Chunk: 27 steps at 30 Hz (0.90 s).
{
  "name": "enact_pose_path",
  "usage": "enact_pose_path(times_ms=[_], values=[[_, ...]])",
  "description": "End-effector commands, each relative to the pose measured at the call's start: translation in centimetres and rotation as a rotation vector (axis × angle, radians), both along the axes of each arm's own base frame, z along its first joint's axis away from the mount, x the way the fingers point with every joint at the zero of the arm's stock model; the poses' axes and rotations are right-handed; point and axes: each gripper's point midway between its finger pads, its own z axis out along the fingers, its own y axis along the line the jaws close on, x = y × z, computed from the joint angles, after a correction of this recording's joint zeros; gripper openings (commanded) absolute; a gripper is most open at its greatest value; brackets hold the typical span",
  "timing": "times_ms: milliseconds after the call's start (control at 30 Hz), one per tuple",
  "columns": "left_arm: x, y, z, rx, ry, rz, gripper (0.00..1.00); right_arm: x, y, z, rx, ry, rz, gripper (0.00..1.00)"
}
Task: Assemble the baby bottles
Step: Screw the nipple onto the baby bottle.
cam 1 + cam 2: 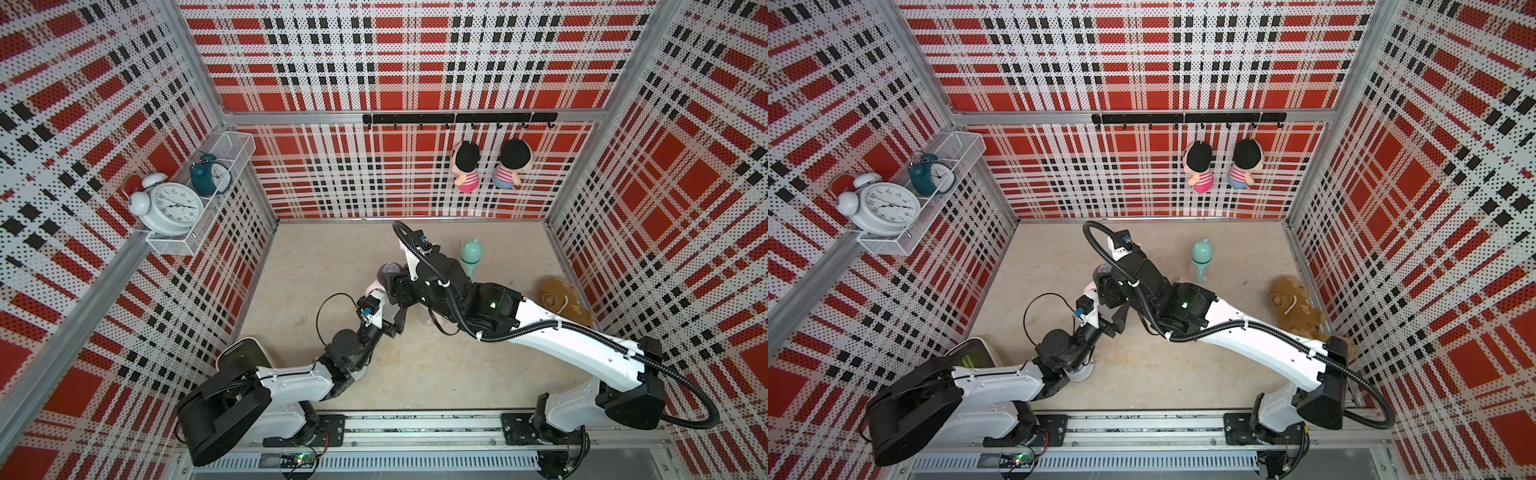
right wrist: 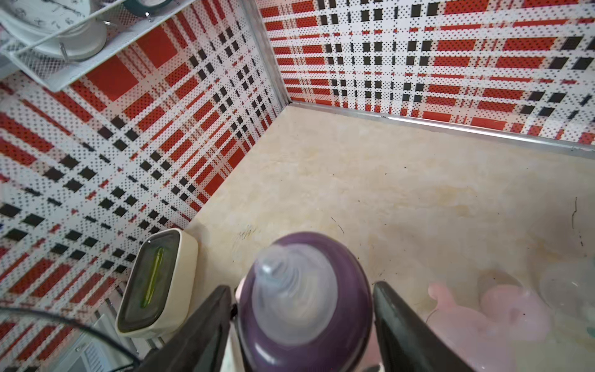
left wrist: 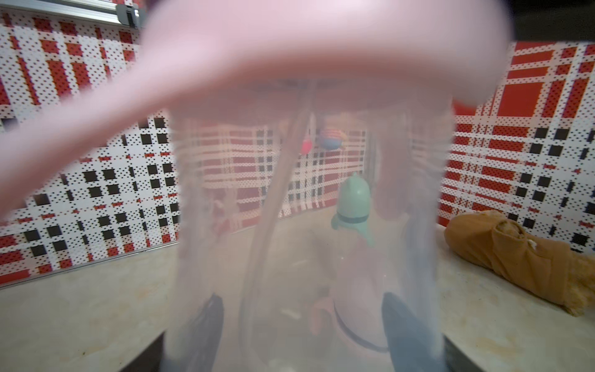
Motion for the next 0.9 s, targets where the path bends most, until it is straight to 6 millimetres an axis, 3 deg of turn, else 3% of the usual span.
enact_pose_path(times_ms=[0,133,367,600,867], values=[[-0.2,0.1,3.9,-0.075,-0.097,-0.024,0.0,-0.7,-0.3,-0.5,-0.07,0.016,0.055,0.84],[-1.7,-1.5,3.9,-0.044,-0.129,-0.224,0.0,-2.6,-0.2,1.7,-0.03,-0.045,0.284,0.91],[-5.2,-3.4,4.1,-0.014,-0.168,-0.525,0.0,-3.1,-4.4,4.4,-0.032,-0.153,0.403,0.93],[-6.1,-4.8,3.9,-0.007,-0.129,-0.657,0.0,-4.9,-5.0,3.8,-0.045,-0.131,0.549,0.93],[-5.4,-4.9,3.7,-0.005,-0.117,-0.629,0.0,-4.6,-4.1,1.2,-0.08,-0.047,0.566,0.93]])
